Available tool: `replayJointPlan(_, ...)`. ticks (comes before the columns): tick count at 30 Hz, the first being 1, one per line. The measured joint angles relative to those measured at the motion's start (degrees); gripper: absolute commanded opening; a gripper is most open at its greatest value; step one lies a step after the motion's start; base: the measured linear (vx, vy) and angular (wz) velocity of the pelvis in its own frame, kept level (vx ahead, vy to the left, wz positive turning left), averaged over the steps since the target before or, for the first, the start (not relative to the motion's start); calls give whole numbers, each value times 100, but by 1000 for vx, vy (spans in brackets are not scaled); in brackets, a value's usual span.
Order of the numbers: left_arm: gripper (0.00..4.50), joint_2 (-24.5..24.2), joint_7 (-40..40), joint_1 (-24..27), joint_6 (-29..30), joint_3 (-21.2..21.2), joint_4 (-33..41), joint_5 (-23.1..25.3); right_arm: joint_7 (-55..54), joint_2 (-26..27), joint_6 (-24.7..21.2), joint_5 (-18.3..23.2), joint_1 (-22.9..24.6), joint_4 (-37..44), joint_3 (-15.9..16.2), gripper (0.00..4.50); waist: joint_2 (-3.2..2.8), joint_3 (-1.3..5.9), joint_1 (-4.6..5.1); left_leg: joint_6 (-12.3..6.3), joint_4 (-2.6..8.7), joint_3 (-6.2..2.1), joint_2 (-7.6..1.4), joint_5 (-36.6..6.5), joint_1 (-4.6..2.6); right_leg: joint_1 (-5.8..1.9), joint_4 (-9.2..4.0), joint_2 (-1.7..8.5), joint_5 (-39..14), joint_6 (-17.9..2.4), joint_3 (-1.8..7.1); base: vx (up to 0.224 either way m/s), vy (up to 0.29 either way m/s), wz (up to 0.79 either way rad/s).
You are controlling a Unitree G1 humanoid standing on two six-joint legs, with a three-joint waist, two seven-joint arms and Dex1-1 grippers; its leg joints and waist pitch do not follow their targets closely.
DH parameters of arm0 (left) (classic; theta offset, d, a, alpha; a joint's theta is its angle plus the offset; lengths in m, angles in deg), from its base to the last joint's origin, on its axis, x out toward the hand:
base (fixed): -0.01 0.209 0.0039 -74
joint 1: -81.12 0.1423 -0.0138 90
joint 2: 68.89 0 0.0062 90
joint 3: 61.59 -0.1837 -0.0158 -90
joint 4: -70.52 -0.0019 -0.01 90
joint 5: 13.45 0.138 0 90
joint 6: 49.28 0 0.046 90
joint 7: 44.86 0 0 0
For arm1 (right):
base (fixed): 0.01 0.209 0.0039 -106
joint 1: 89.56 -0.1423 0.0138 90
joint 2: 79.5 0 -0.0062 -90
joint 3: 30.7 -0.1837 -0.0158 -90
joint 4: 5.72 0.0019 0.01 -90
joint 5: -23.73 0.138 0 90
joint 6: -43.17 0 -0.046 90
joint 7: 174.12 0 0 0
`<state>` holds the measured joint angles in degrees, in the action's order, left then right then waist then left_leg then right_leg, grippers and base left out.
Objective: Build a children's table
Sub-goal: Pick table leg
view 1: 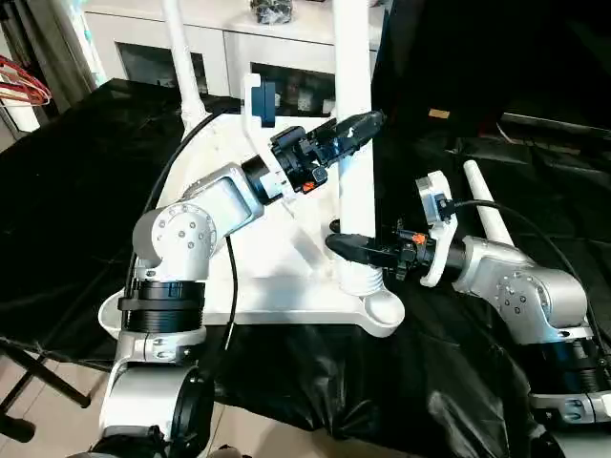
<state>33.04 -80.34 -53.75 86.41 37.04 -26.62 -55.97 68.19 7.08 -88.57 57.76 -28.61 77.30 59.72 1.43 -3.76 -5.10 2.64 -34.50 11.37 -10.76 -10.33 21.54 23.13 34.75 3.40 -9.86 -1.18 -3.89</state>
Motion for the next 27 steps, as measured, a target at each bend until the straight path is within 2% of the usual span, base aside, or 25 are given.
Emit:
replayJointPlan(1,197,-25,-9,0,-31,-43,8,16,-1,0,18,-16,0,-5,7,193,1,0,0,0,0,0,0,0,0,0,0,0,0,0,0,0,0,0)
replayJointPlan(2,187,-42,-19,0,-58,-70,10,20,-1,0,40,-22,0,-7,12,249,1,0,0,0,0,0,0,0,0,0,0,0,0,0,0,0,0,0)
replayJointPlan(3,185,-81,-67,0,-101,-117,11,49,-4,1,77,-54,-2,-18,26,263,1,0,-1,0,0,0,0,0,0,0,0,0,0,1,0,0,0,0)
replayJointPlan(6,182,-206,-173,27,-115,-264,6,188,-12,1,94,-81,-50,-59,62,265,1,0,5,0,0,0,0,0,0,0,0,0,-1,2,1,0,0,0)
replayJointPlan(8,181,-321,-320,81,-117,-373,7,259,16,-64,96,-86,-145,-109,80,295,1,-1,9,0,0,0,0,0,-1,0,1,0,-4,8,0,0,0,0)
replayJointPlan(12,180,-594,-733,178,-100,-653,9,351,264,-314,199,-249,-393,-339,223,306,2,-1,2,0,0,0,0,0,-1,1,3,0,-4,6,0,0,0,0)
replayJointPlan(21,180,-618,-1216,179,-88,-731,198,149,1079,-639,177,-278,-492,-515,681,306,5,-2,-3,0,-5,0,-1,1,-1,1,11,1,0,0,1,0,0,0)
replayJointPlan(27,180,-565,-1412,179,-46,-743,244,35,1445,-665,178,-330,-591,-657,927,306,7,-3,3,0,-15,0,-2,1,-4,1,20,0,0,1,2,0,0,0)
